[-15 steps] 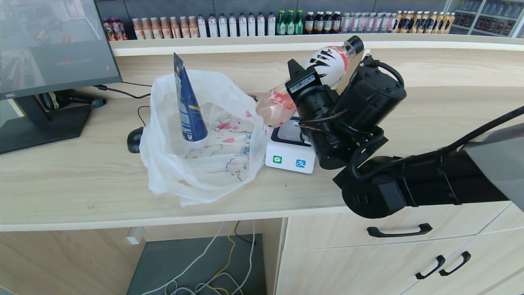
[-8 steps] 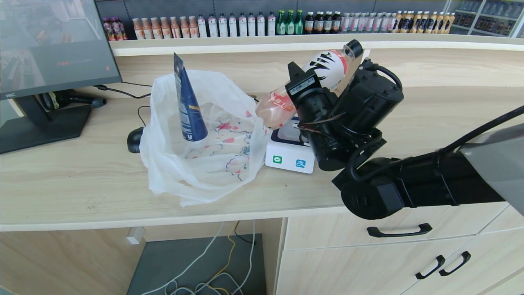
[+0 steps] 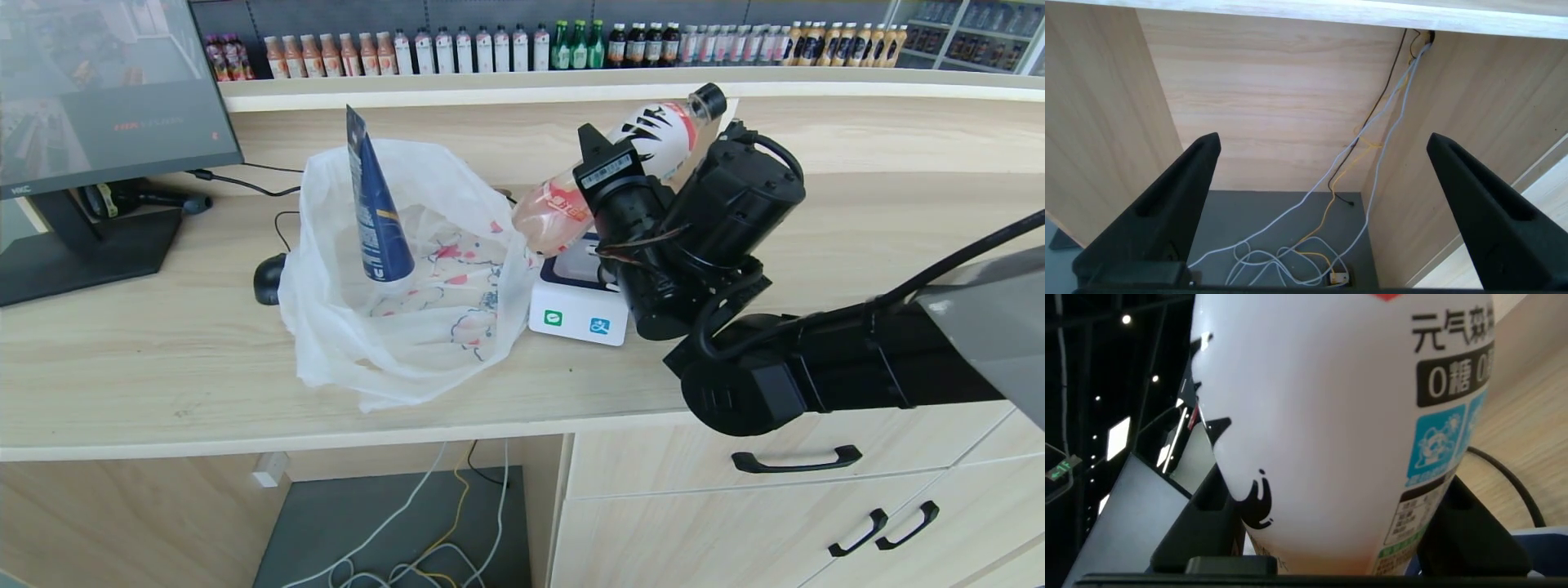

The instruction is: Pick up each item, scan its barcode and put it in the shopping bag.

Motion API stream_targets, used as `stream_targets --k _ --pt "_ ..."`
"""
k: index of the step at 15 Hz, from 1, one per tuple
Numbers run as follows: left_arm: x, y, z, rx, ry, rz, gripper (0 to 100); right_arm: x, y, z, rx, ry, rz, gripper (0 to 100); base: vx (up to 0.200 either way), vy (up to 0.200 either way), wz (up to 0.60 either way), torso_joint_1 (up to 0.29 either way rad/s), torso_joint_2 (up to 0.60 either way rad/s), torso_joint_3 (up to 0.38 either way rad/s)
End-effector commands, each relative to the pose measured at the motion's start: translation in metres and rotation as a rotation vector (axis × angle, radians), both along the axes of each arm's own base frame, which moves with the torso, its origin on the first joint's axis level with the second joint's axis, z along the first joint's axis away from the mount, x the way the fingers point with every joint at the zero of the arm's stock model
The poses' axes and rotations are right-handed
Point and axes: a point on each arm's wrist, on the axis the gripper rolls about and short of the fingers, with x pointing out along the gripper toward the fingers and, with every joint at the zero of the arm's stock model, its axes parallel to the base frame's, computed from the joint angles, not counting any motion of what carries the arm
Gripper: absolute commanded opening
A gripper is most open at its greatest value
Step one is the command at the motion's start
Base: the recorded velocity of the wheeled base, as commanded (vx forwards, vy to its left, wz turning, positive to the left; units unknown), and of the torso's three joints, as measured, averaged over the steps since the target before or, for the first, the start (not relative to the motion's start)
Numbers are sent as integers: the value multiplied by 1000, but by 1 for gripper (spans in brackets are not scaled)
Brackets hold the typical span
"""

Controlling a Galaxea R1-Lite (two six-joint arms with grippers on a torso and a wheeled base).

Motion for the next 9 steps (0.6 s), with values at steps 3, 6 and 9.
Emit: stream_targets --k 3,6,9 --pt "0 0 0 0 1 1 100 0 -1 0 0 -1 -1 0 0 0 0 0 0 0" --pt "0 0 0 0 0 1 100 -1 -2 3 3 -4 -3 0 0 0 0 0 0 0" --pt "0 0 0 0 0 1 100 -6 -4 4 -15 -4 -6 0 0 0 0 0 0 0"
